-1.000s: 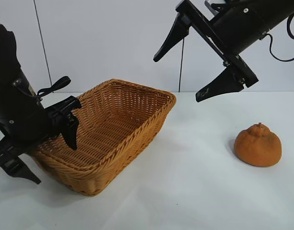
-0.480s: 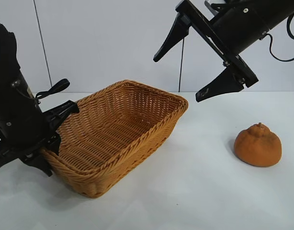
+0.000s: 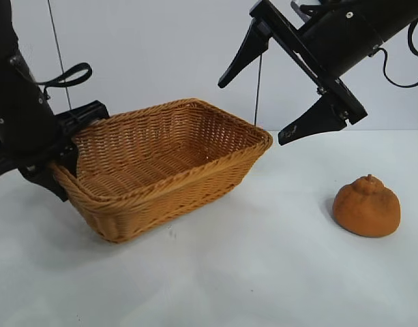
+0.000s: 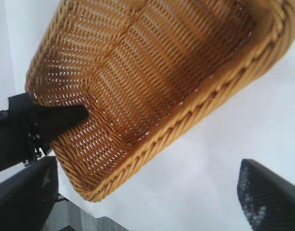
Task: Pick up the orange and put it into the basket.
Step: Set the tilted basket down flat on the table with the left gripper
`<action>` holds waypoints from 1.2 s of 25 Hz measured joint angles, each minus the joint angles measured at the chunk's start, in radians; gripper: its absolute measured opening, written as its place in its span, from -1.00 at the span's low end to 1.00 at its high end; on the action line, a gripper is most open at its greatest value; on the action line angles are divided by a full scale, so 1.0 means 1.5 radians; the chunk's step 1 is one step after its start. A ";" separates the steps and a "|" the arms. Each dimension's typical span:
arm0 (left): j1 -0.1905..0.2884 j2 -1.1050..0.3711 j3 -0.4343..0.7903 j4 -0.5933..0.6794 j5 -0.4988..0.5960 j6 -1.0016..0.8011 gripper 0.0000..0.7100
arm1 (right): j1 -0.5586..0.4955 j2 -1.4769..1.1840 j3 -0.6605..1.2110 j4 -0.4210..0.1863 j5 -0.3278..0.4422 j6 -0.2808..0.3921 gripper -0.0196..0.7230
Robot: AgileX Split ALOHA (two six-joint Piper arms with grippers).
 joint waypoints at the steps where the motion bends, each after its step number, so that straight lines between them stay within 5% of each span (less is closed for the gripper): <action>1: 0.009 0.000 -0.009 -0.004 0.008 0.026 -0.75 | 0.000 0.000 0.000 0.000 0.000 0.000 0.92; 7: 0.042 0.001 -0.053 -0.023 0.068 0.188 -0.75 | 0.000 0.000 0.000 0.000 0.000 0.000 0.92; 19: 0.041 0.074 -0.124 -0.120 0.155 0.421 -0.76 | 0.000 -0.001 0.000 0.000 0.003 0.000 0.92; 30: 0.041 0.155 -0.161 -0.156 0.156 0.527 -0.76 | 0.000 -0.001 0.000 0.000 0.003 0.000 0.92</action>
